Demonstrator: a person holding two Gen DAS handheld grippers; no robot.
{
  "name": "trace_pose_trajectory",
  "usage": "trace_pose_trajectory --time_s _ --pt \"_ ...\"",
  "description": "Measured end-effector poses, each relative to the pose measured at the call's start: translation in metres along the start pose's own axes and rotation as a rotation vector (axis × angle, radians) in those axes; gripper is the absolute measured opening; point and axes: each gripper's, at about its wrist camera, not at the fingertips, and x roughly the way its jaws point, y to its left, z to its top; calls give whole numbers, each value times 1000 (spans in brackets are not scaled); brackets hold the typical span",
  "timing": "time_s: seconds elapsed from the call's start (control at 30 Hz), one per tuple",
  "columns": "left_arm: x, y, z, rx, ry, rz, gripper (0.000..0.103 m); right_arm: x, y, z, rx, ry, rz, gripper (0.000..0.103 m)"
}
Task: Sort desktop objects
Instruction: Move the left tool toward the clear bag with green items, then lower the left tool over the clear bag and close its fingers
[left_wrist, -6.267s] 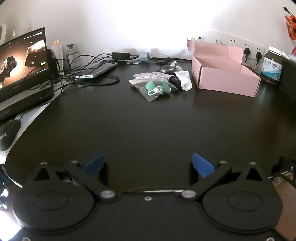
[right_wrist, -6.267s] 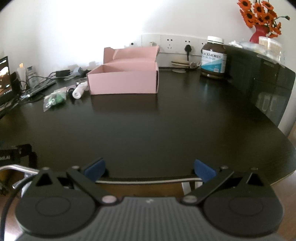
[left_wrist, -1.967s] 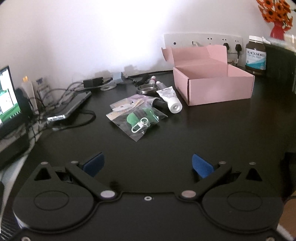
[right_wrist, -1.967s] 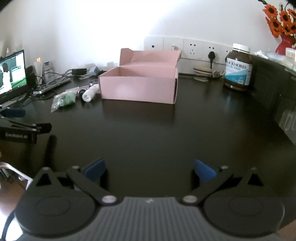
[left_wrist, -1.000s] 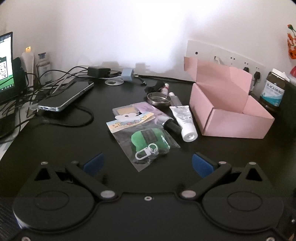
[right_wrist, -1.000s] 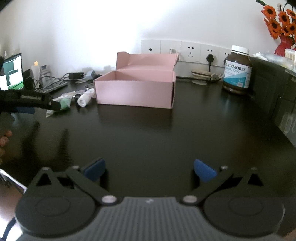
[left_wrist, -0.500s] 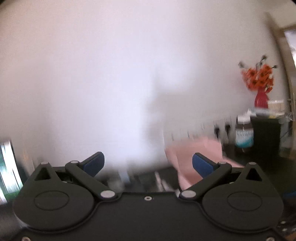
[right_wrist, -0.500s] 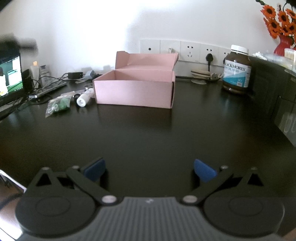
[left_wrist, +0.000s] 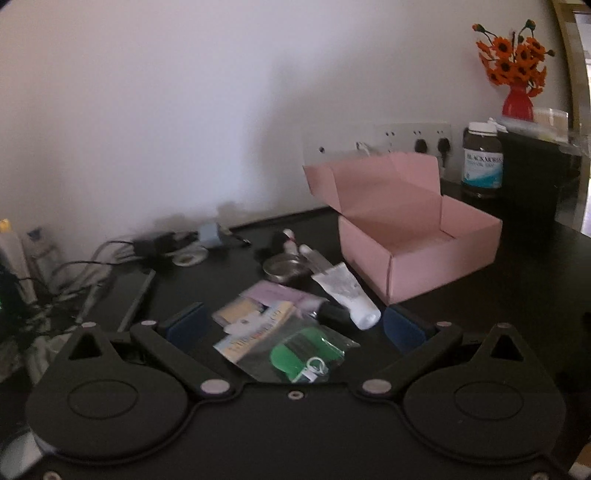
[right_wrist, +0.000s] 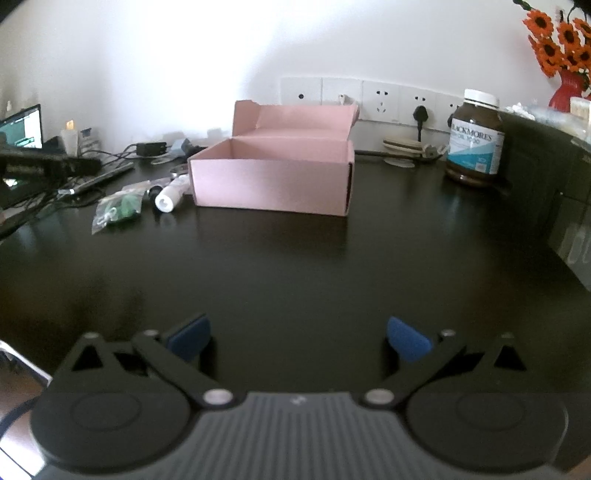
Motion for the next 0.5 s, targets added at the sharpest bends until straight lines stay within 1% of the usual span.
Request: trace_pose_trajectory --time_s 0.1,0.17,0.33,0.43,0.5 --pt "11 0 -3 21 1 -30 103 0 1 0 1 -2 -2 102" --pt "16 0 -4 28 19 -29 103 0 1 -1 1 -7 -2 102" --pt "23 6 -11 -25 80 -43 103 1 2 -1 0 -9 0 102" --pt "30 6 -14 -25 116 -19 103 1 2 0 -1 -10 1 102" --pt "35 6 -12 -11 125 7 103 2 2 -1 -1 -13 1 102"
